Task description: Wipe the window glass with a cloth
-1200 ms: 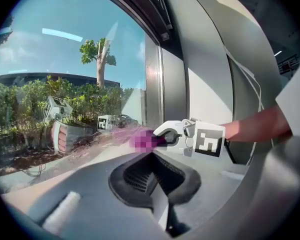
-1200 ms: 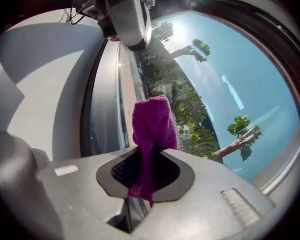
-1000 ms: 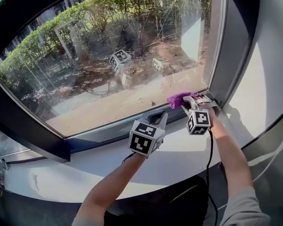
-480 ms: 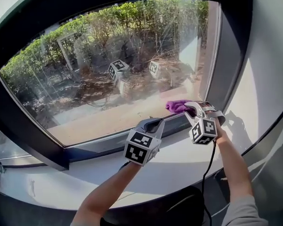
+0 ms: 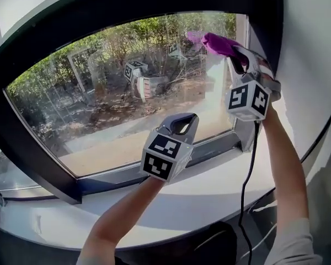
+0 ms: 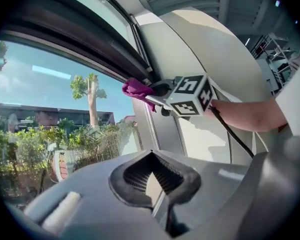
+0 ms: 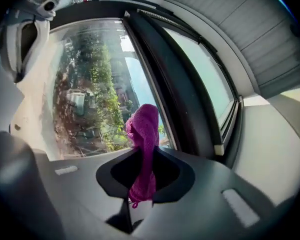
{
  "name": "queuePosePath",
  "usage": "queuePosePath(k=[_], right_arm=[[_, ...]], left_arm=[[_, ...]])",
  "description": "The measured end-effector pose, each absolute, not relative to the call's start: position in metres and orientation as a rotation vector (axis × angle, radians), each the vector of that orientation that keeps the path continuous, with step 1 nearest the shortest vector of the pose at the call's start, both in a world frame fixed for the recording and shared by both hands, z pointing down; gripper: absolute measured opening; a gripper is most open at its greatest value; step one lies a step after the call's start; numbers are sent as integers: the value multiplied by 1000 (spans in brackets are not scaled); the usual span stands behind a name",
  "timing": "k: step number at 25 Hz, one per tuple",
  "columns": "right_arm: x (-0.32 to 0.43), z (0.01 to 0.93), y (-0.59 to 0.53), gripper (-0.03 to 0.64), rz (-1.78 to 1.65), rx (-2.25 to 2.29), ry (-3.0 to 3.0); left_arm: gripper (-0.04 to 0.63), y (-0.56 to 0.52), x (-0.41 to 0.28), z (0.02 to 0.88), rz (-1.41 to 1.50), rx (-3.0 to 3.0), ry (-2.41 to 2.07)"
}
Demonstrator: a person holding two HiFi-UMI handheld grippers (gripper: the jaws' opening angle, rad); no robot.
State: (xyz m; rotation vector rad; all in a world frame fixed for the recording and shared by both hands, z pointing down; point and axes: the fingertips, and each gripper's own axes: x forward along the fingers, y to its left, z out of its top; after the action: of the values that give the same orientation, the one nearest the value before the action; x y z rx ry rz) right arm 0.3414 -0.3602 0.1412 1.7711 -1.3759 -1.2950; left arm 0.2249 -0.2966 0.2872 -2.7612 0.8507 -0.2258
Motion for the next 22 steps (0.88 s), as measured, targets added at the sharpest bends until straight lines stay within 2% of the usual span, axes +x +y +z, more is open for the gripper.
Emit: queuePosePath(k=[6,11,22], right_arm=[[359,64,-383,77,-1263,1858,-1185],[370,60,-401,77,-1206,1857,-1111],[360,218,-413,75,-1117,1626,-1134]], left_arm=[[0,-288,221,278,-215,-2756,842],[0,-290,220,287,-218,-2769,847],[0,-301,215,345,-264,-2856,871]])
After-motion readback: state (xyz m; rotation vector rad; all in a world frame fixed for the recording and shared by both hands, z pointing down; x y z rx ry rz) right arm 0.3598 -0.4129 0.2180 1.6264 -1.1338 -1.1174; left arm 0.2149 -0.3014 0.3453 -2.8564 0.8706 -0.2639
